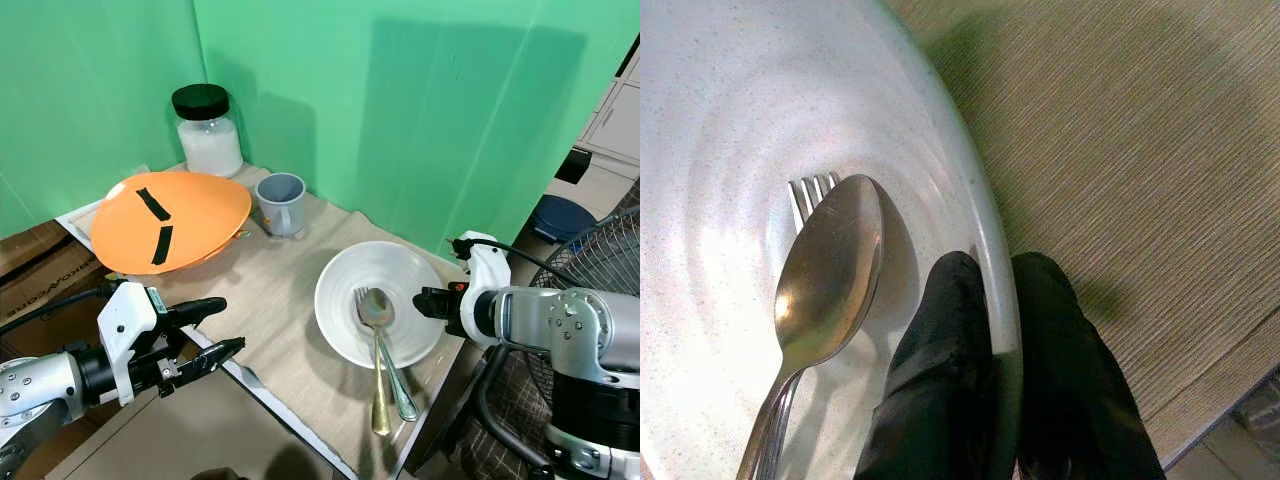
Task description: Setting the table
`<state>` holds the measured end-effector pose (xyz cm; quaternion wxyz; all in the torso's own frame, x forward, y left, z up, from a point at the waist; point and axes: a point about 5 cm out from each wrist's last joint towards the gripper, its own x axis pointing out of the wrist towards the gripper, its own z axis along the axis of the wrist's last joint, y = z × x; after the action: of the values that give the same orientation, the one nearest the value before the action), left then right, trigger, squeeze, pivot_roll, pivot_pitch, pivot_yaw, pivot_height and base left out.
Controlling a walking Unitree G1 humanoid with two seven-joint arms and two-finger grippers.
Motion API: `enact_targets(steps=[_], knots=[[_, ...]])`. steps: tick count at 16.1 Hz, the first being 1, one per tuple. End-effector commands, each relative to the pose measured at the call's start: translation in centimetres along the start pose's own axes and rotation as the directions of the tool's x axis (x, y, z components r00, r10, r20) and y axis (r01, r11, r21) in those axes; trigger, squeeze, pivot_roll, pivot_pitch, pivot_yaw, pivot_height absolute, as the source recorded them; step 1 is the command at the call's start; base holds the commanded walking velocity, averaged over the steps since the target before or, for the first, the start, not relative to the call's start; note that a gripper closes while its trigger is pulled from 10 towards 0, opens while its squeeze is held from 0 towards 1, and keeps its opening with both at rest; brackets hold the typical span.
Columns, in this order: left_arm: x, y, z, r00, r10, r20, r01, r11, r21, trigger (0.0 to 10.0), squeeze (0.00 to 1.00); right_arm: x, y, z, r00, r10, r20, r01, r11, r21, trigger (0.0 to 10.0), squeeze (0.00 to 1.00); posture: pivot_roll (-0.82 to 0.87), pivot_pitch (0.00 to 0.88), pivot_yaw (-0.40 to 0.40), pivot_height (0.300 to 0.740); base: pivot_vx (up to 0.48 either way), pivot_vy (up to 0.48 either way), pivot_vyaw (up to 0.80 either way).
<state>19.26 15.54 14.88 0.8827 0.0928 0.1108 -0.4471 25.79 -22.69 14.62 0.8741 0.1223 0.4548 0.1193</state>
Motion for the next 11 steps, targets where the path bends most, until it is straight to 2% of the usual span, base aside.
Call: enact_targets(steps=[1, 6, 9, 11], knots=[[0.1, -0.2, 0.0, 1.000, -0.004, 0.002, 0.004, 1.000, 0.005, 10.0, 0.00, 0.4, -0.5, -1.1, 0.996, -0.031, -0.086, 0.030, 1.000, -0.005, 0.0, 0.00, -0.01, 0.000, -0.002, 0.740, 0.000, 0.000, 0.00], [0.0, -0.4, -0.1, 1.000, -0.019, -0.008, 0.019, 1.000, 0.004, 10.0, 0.00, -0.2, -1.2, -1.5, 0.993, -0.024, -0.115, 0.023, 1.000, -0.011, 0.0, 0.00, -0.01, 0.000, 0.003, 0.740, 0.000, 0.000, 0.00], [-0.1, -0.1, 0.1, 1.000, -0.016, -0.006, 0.016, 1.000, 0.010, 10.0, 0.00, -0.4, -1.2, -0.9, 0.997, 0.009, -0.073, -0.007, 1.000, 0.030, 0.0, 0.00, -0.01, 0.000, 0.013, 0.740, 0.000, 0.000, 0.00], [-0.2, 0.3, 0.3, 1.000, -0.007, -0.001, 0.007, 1.000, 0.020, 10.0, 0.00, -1.0, -1.0, 0.4, 0.999, 0.046, -0.013, -0.045, 0.998, 0.048, 0.0, 0.00, -0.01, 0.000, 0.017, 0.740, 0.000, 0.000, 0.00]])
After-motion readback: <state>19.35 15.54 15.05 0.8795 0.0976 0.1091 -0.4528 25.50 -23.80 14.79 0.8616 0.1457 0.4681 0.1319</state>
